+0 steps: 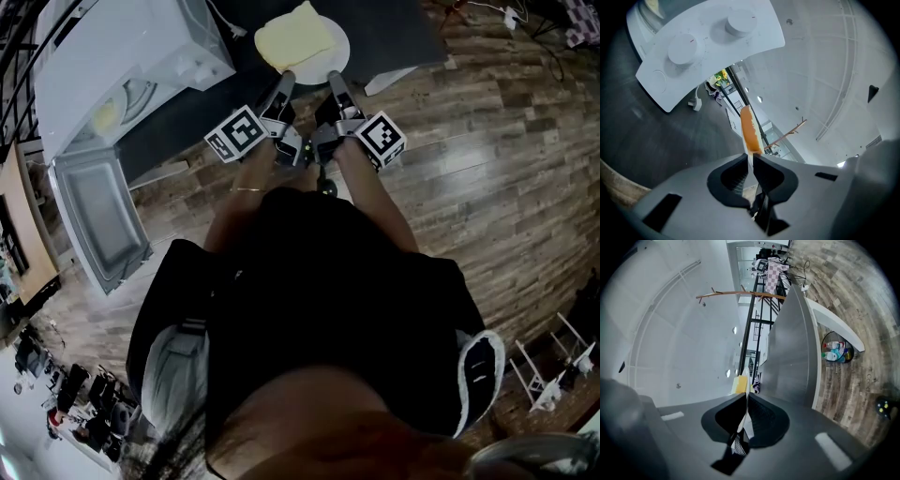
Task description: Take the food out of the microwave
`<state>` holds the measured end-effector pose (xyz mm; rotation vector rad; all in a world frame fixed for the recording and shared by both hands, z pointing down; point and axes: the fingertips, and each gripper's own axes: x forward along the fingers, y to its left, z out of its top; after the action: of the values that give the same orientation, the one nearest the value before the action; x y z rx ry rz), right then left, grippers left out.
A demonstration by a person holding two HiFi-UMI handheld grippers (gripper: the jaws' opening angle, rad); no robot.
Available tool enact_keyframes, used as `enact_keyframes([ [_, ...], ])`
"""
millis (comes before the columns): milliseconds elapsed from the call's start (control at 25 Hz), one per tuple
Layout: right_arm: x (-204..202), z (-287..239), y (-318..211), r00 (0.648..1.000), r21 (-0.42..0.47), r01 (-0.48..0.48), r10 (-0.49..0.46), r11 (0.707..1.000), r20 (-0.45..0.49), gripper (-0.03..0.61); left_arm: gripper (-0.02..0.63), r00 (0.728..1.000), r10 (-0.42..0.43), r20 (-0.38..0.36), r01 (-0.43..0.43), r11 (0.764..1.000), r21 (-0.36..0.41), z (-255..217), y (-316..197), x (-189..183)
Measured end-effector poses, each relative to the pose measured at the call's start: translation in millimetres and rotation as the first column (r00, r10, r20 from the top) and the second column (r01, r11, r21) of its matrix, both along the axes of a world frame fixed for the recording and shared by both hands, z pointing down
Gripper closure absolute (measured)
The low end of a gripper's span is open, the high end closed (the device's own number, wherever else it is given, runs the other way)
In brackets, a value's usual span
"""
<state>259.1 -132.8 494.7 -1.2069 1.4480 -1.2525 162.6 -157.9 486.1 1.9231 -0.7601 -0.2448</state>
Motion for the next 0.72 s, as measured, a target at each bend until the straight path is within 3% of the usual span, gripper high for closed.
enact_keyframes([
  [720, 2.8, 19.9, -49.3, 0.997, -0.079, 0.052, -0.056, 0.996, -0.046, 0.568, 0.580, 1.000, -0.013, 0.025, 0.015, 0.998, -0.057, 22.7, -45.5, 3.4],
])
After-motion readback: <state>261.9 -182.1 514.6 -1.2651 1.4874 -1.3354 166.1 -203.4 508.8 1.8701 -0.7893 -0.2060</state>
